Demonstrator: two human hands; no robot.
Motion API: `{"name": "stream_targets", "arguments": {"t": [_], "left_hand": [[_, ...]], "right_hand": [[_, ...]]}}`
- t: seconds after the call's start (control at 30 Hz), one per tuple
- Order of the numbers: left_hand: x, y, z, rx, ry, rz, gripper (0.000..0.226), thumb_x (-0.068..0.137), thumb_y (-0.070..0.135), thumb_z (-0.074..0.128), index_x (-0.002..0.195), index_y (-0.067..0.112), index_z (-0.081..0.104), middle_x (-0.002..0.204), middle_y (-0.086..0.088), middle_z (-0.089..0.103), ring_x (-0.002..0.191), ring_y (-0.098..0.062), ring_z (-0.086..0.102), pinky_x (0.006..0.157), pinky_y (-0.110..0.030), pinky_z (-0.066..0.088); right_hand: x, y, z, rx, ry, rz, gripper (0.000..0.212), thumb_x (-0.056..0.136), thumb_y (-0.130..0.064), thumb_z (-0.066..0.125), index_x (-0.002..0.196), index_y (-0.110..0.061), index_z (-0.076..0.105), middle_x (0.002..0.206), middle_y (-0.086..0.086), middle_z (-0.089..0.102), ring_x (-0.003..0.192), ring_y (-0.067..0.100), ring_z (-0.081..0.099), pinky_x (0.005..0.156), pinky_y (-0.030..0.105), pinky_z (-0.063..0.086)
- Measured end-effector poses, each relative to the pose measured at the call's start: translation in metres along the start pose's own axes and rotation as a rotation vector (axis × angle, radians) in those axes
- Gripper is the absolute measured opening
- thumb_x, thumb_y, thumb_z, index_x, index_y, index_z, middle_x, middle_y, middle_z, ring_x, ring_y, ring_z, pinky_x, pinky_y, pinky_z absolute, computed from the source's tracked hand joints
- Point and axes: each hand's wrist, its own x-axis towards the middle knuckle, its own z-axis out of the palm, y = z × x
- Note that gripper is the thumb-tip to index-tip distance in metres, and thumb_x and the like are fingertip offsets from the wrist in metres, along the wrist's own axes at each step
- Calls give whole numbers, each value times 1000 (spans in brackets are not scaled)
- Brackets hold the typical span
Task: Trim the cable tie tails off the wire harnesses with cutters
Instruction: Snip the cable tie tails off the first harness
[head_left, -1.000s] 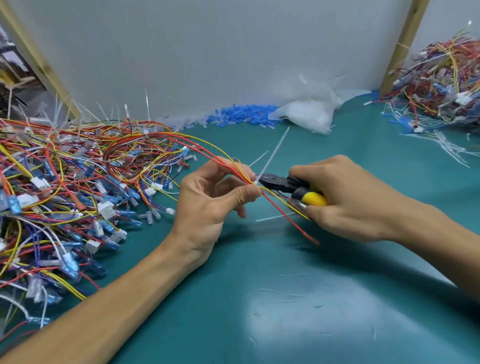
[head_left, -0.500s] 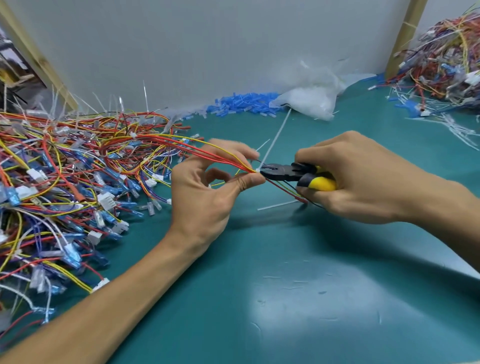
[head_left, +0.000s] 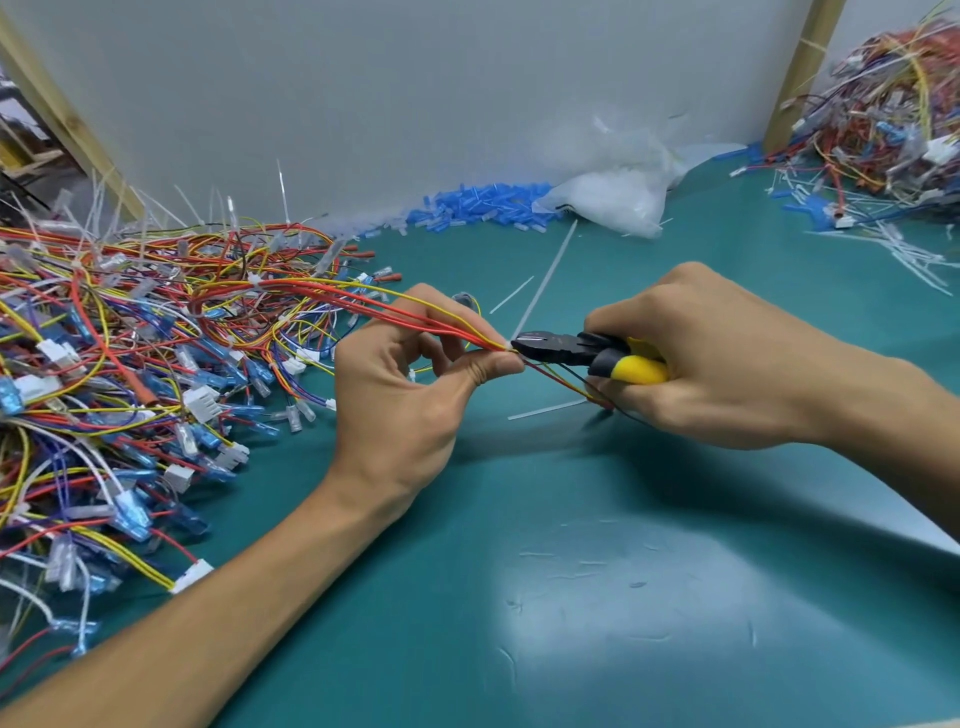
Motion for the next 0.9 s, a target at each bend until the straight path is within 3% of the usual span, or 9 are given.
{"name": "stream_targets", "arguments": {"t": [0.23, 0.5, 0.9], "left_hand": [[0, -1, 0, 17, -3, -4, 20, 77, 8, 87, 78, 17, 69, 80, -4, 71, 74, -33, 64, 60, -29, 44], [1, -2, -1, 7, -28, -14, 19, 77, 5, 87, 78, 13, 70, 81, -7, 72, 74, -34, 64, 58, -26, 42], [1, 0, -1, -18, -48, -29, 20, 76, 3, 87, 78, 13, 69, 80, -9, 71, 71, -32, 62, 57, -25, 40]], "right_hand": [[0, 0, 0, -43, 3, -5, 22, 85, -37, 56, 71, -24, 47, 57, 2, 46, 60, 28, 44, 51, 42, 38], [2, 4, 0, -66, 1, 8, 31, 85, -23, 70, 66, -21, 45, 54, 8, 38, 58, 29, 38, 49, 40, 32], [1, 4, 3, -74, 31, -11, 25, 89, -34, 62, 71, -23, 50, 54, 2, 44, 58, 27, 44, 49, 36, 35]]}}
